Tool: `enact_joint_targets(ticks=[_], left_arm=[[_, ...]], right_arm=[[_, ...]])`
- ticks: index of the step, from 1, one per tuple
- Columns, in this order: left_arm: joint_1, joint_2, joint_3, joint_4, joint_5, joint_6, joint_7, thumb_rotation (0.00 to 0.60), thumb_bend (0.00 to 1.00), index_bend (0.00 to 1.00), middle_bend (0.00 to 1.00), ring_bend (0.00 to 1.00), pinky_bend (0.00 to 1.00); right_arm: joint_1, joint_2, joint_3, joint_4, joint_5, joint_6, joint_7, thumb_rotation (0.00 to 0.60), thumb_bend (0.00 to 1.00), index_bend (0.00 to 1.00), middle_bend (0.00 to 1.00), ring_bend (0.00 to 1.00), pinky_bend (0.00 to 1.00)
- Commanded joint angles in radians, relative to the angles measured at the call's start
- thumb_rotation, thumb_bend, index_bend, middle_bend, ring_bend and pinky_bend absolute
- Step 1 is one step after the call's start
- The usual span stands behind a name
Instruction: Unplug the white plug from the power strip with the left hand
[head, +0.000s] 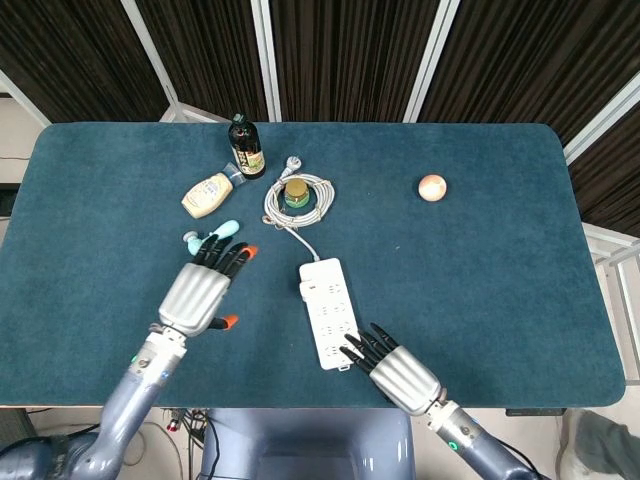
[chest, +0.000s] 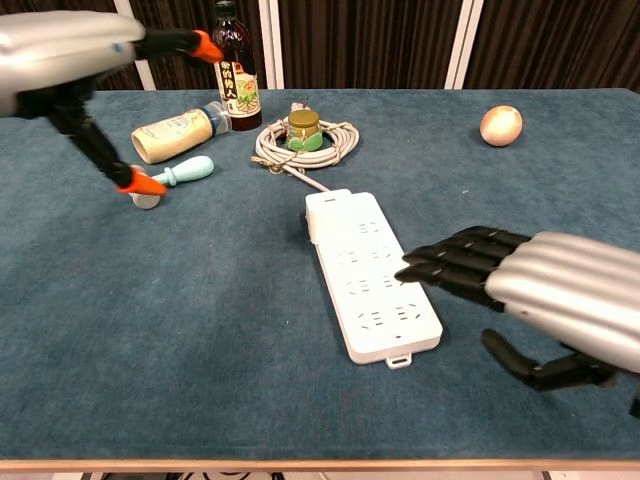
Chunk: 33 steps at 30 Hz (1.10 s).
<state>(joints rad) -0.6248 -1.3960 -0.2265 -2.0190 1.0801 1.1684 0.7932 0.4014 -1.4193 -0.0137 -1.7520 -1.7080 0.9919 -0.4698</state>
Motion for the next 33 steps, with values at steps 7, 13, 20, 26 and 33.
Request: enact_joint_targets(ticks=[7, 13, 20, 26, 33], left_arm=[[-0.131, -0.144, -0.055, 0.098, -0.162, -0.049, 0.083, 0.6, 0.06, 0.11, 0.1, 0.01, 0.0], [-0.186, -0.195, -0.066, 0.148, -0.216, -0.058, 0.102, 0.6, 0.06, 0.12, 0.11, 0.03, 0.0], [-0.234, -0.232, -0.067, 0.189, -0.257, -0.071, 0.109, 0.6, 0.06, 0.12, 0.12, 0.03, 0.0], [-0.271, -0.265, -0.056, 0.222, -0.293, -0.078, 0.119, 0.6, 0.07, 0.12, 0.12, 0.03, 0.0], [-0.316, -0.305, -0.036, 0.262, -0.335, -0.091, 0.142, 0.6, 0.09, 0.14, 0.17, 0.03, 0.0]], right_arm=[[0.046, -0.112, 0.034, 0.053, 0.08, -0.072, -0.058, 0.6, 0.79, 0.01, 0.03, 0.03, 0.07], [0.066, -0.159, 0.046, 0.087, 0.126, -0.095, -0.078, 0.6, 0.79, 0.01, 0.04, 0.03, 0.07], [0.077, -0.185, 0.045, 0.123, 0.163, -0.104, -0.088, 0.6, 0.8, 0.02, 0.04, 0.04, 0.07], [0.079, -0.195, 0.03, 0.139, 0.181, -0.104, -0.086, 0.6, 0.8, 0.03, 0.05, 0.04, 0.07], [0.08, -0.191, 0.015, 0.14, 0.195, -0.095, -0.081, 0.6, 0.8, 0.03, 0.05, 0.04, 0.07]])
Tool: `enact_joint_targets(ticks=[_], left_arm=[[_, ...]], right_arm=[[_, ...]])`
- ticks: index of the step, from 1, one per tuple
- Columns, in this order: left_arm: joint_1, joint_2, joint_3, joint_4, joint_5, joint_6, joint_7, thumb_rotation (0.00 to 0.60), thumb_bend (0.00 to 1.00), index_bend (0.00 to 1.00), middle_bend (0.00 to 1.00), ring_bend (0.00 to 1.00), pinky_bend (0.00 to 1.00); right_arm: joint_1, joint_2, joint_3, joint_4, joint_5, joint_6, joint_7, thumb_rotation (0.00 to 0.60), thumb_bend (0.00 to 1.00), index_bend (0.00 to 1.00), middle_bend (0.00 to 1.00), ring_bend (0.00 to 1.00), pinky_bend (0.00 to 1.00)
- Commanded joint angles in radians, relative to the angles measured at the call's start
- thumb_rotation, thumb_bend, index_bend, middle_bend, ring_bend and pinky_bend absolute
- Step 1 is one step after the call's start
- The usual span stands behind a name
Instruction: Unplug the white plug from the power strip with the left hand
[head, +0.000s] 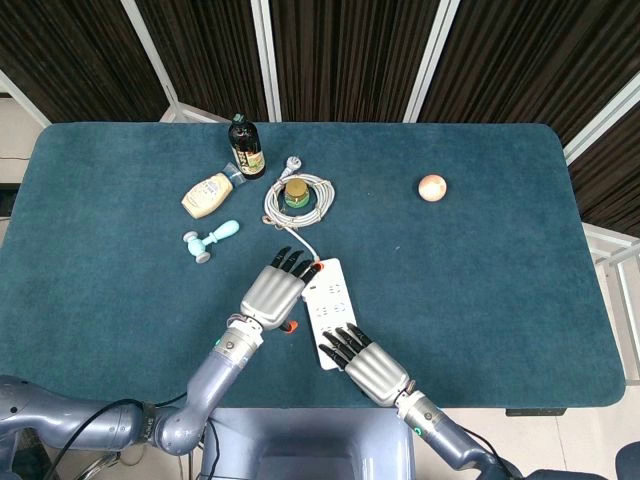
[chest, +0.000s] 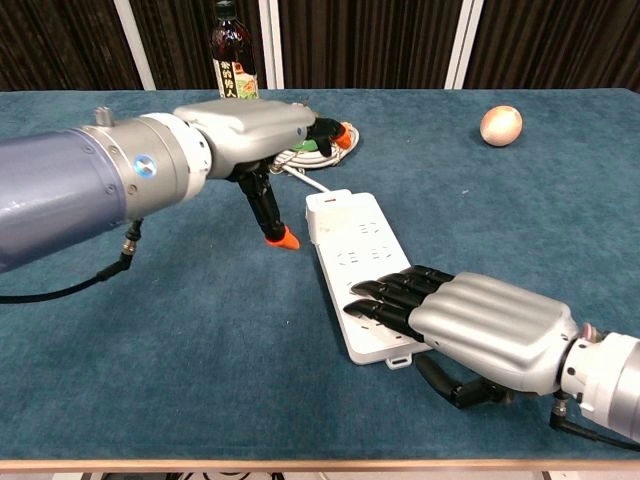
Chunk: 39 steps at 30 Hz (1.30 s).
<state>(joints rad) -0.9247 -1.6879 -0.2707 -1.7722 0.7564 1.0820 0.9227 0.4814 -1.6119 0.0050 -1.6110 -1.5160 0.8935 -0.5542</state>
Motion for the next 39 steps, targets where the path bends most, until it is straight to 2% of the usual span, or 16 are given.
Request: enact_joint_targets(ticks=[1, 11, 16, 23, 33, 39], left_arm=[[-0.025, -0.02, 0.011, 0.025, -0.018, -0.006, 0.019, 0.6, 0.09, 0.15, 0.17, 0.03, 0.0], [-0.101, -0.085, 0.014, 0.131, -0.092, -0.01, 0.068, 0.6, 0.14, 0.19, 0.21, 0.05, 0.0], [-0.139, -0.084, 0.013, 0.162, -0.11, -0.051, 0.07, 0.6, 0.15, 0.22, 0.24, 0.05, 0.0], [-0.168, -0.092, 0.021, 0.197, -0.132, -0.057, 0.061, 0.6, 0.18, 0.27, 0.28, 0.05, 0.0], [-0.197, -0.067, 0.045, 0.251, -0.099, -0.141, 0.014, 0.6, 0.19, 0.31, 0.29, 0.05, 0.0], [-0.214, -0.058, 0.07, 0.308, -0.016, -0.211, -0.038, 0.6, 0.18, 0.3, 0.3, 0.05, 0.01]], right_arm=[[0.0, 0.003, -0.007, -0.002, 0.004, 0.005, 0.004, 0.6, 0.8, 0.03, 0.05, 0.04, 0.07], [0.001, 0.013, -0.025, -0.001, 0.014, 0.024, 0.022, 0.6, 0.8, 0.03, 0.05, 0.04, 0.07], [0.002, 0.021, -0.032, -0.001, 0.017, 0.035, 0.029, 0.6, 0.8, 0.04, 0.05, 0.05, 0.07], [0.007, 0.029, -0.036, 0.0, 0.024, 0.044, 0.039, 0.6, 0.8, 0.04, 0.06, 0.05, 0.07], [0.005, 0.038, -0.043, 0.004, 0.035, 0.057, 0.047, 0.6, 0.8, 0.05, 0.06, 0.06, 0.07], [0.003, 0.038, -0.05, 0.011, 0.039, 0.063, 0.05, 0.6, 0.8, 0.05, 0.06, 0.06, 0.07]])
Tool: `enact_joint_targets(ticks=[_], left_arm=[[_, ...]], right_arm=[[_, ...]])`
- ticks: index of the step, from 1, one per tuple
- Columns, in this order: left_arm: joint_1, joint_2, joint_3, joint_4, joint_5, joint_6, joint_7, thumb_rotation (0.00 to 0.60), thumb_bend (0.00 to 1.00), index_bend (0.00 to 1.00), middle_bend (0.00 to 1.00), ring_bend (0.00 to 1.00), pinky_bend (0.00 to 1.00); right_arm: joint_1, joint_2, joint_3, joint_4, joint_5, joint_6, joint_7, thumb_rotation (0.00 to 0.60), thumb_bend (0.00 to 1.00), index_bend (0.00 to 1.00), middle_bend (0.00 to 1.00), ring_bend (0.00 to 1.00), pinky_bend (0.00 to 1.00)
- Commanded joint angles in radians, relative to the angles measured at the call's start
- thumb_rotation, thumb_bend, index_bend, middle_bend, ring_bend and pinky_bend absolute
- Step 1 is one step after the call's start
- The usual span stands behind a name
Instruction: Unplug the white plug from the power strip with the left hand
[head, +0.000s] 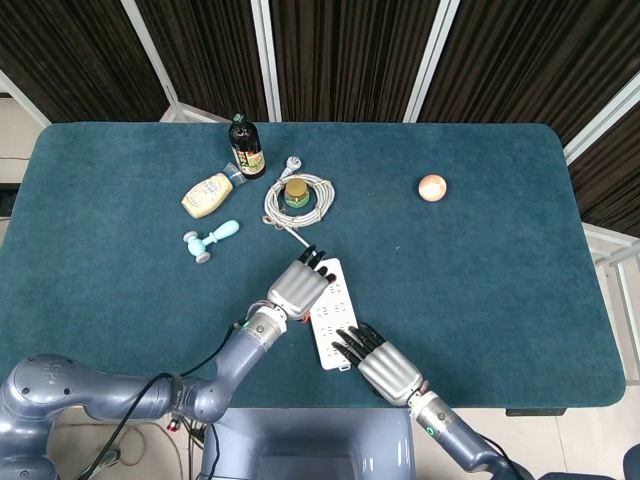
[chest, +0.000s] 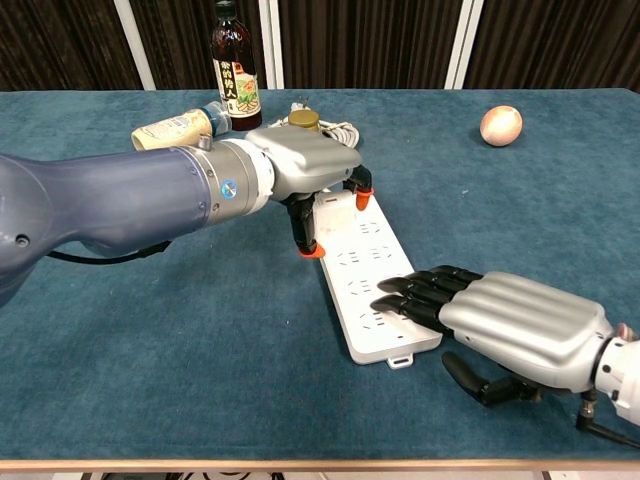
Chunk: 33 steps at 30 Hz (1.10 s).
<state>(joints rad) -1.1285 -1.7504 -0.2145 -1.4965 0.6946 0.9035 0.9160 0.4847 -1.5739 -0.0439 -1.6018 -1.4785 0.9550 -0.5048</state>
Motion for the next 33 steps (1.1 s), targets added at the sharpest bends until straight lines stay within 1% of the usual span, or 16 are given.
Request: enact_joint_targets(ticks=[1, 6, 12, 17, 28, 33], left_arm=[[-0.012, 0.004, 0.017, 0.046, 0.067, -0.044, -0.048, 0.6, 0.18, 0.3, 0.3, 0.05, 0.01], [-0.02, 0.003, 0.035, 0.101, 0.139, -0.09, -0.116, 0.6, 0.18, 0.3, 0.31, 0.05, 0.02], [-0.024, 0.009, 0.052, 0.143, 0.194, -0.123, -0.175, 0.6, 0.18, 0.3, 0.32, 0.05, 0.02], [-0.028, 0.001, 0.061, 0.17, 0.219, -0.135, -0.208, 0.6, 0.18, 0.32, 0.34, 0.07, 0.03], [-0.024, -0.009, 0.075, 0.204, 0.264, -0.137, -0.26, 0.6, 0.2, 0.41, 0.43, 0.09, 0.06], [-0.022, 0.001, 0.083, 0.206, 0.271, -0.148, -0.273, 0.6, 0.2, 0.41, 0.43, 0.09, 0.06]], right_arm=[[-0.001, -0.001, -0.001, 0.003, 0.002, 0.003, 0.001, 0.6, 0.8, 0.05, 0.06, 0.06, 0.07], [0.002, -0.002, 0.001, 0.004, 0.007, 0.009, -0.002, 0.6, 0.8, 0.05, 0.06, 0.06, 0.07], [0.005, -0.002, 0.004, 0.002, 0.012, 0.016, -0.006, 0.6, 0.8, 0.05, 0.06, 0.06, 0.07], [0.005, -0.006, 0.002, 0.005, 0.016, 0.02, -0.004, 0.6, 0.8, 0.05, 0.06, 0.06, 0.07], [0.005, -0.013, -0.005, 0.011, 0.022, 0.026, -0.01, 0.6, 0.8, 0.05, 0.06, 0.06, 0.07], [0.004, -0.017, -0.005, 0.012, 0.027, 0.03, -0.013, 0.6, 0.8, 0.05, 0.06, 0.06, 0.07]])
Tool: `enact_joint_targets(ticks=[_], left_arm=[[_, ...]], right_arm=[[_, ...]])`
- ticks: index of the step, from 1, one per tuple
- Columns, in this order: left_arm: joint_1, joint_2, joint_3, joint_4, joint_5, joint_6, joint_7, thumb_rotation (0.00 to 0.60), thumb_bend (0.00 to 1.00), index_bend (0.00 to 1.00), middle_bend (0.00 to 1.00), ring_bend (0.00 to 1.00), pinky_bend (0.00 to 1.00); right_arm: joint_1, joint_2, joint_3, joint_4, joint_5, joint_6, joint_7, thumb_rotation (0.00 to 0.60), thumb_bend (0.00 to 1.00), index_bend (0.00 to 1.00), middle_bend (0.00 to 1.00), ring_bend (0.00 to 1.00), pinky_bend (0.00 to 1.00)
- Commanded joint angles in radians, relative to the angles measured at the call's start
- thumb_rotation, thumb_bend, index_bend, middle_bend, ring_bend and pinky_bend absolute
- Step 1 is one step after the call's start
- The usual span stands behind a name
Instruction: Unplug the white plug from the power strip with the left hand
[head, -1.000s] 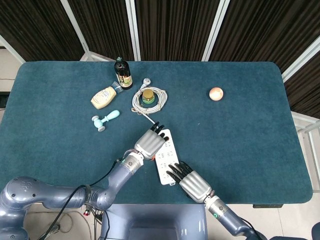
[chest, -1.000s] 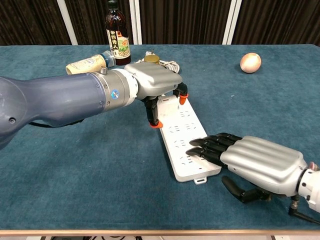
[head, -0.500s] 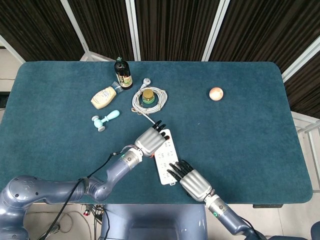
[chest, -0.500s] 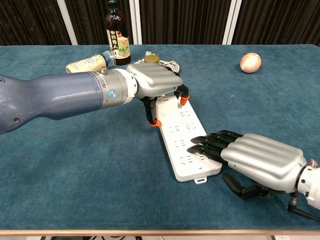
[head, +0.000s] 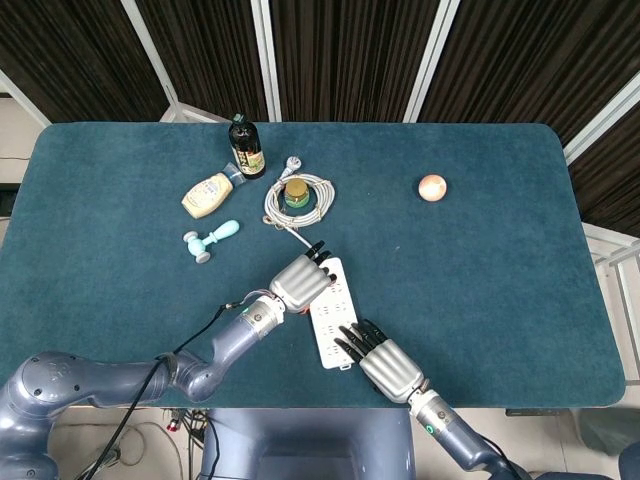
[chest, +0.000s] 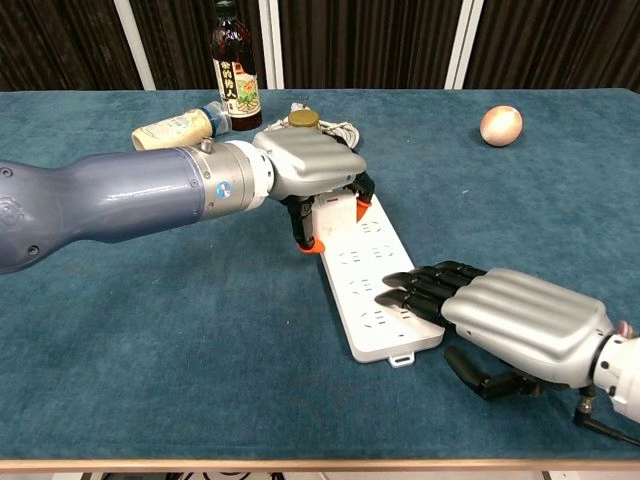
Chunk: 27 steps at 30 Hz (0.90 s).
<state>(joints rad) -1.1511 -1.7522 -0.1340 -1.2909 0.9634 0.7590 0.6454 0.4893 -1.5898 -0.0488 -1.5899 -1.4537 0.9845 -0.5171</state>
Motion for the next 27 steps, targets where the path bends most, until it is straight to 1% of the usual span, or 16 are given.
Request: enact_joint_targets(ticks=[1, 9, 14, 18, 23, 27], left_arm=[[0.0, 0.007, 0.005, 0.001, 0.004, -0.006, -0.003, 0.6, 0.2, 0.41, 0.43, 0.09, 0.06], [0.004, 0.023, 0.018, -0.002, 0.005, -0.016, -0.013, 0.6, 0.21, 0.42, 0.43, 0.09, 0.06], [0.003, 0.036, 0.02, -0.006, 0.008, -0.021, -0.018, 0.6, 0.27, 0.44, 0.45, 0.1, 0.06], [0.003, 0.038, 0.027, -0.007, 0.014, -0.023, -0.019, 0.6, 0.29, 0.45, 0.47, 0.11, 0.06], [0.006, 0.034, 0.034, -0.002, 0.018, -0.018, -0.019, 0.6, 0.3, 0.48, 0.5, 0.12, 0.07], [0.009, 0.03, 0.036, 0.001, 0.027, -0.011, -0.022, 0.6, 0.3, 0.53, 0.57, 0.15, 0.07]], right_arm=[[-0.001, -0.002, 0.0, 0.001, 0.004, 0.001, -0.001, 0.6, 0.8, 0.05, 0.06, 0.06, 0.07], [-0.003, -0.007, -0.006, 0.006, 0.008, 0.004, -0.008, 0.6, 0.8, 0.05, 0.06, 0.06, 0.07], [-0.002, -0.01, -0.006, 0.006, 0.007, 0.008, -0.009, 0.6, 0.8, 0.05, 0.06, 0.06, 0.07], [-0.002, -0.013, -0.006, 0.007, 0.007, 0.011, -0.008, 0.6, 0.8, 0.05, 0.06, 0.06, 0.07], [-0.002, -0.011, -0.005, 0.006, 0.008, 0.015, -0.01, 0.6, 0.8, 0.05, 0.06, 0.06, 0.07], [-0.002, -0.01, -0.002, 0.003, 0.014, 0.016, -0.011, 0.6, 0.8, 0.05, 0.06, 0.06, 0.07]])
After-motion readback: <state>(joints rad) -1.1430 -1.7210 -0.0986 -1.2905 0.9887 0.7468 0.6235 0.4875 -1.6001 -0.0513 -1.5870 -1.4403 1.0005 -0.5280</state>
